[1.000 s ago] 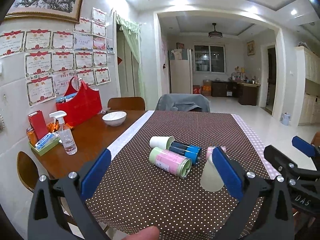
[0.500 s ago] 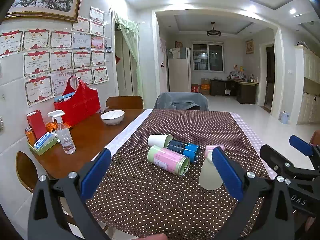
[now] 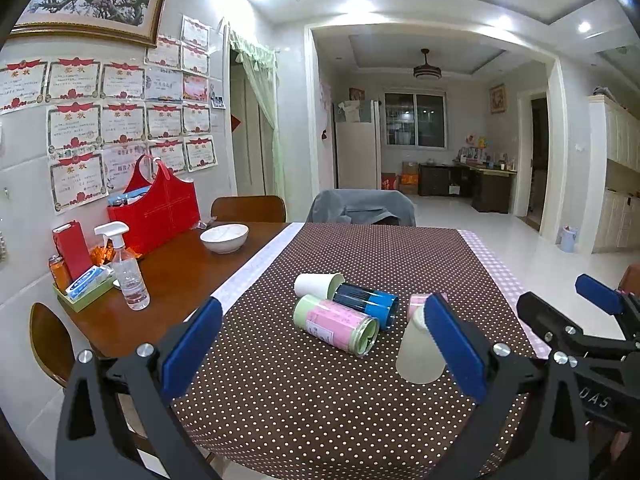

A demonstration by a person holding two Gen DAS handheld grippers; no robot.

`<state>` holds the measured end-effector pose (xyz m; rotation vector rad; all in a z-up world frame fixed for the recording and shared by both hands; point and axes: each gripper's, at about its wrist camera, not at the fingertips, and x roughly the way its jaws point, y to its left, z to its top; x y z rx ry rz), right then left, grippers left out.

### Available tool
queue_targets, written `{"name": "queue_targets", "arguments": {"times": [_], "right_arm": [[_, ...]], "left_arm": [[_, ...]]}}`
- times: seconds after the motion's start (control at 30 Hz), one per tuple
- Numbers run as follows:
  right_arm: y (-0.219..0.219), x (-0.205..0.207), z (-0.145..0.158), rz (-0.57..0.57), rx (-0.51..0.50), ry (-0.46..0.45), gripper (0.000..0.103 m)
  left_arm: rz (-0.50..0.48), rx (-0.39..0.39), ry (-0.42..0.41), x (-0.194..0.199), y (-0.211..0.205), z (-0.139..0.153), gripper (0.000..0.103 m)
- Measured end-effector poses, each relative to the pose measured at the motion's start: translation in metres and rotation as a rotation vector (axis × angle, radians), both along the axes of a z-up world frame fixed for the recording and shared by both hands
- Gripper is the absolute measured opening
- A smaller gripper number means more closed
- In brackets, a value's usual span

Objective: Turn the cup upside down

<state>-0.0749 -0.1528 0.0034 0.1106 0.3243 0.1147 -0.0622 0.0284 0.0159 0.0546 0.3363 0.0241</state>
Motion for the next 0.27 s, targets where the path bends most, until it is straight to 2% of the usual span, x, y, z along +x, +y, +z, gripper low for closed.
{"name": "queue_targets", "arguments": {"times": [0.27], "right_arm": [[-0.0003,0.0001,0.0004,0.002,0.002,0.000,0.097]], "left_arm": [[-0.002,-0.016,0.023,0.0035,0.0015,-0.0012,0.099]]}}
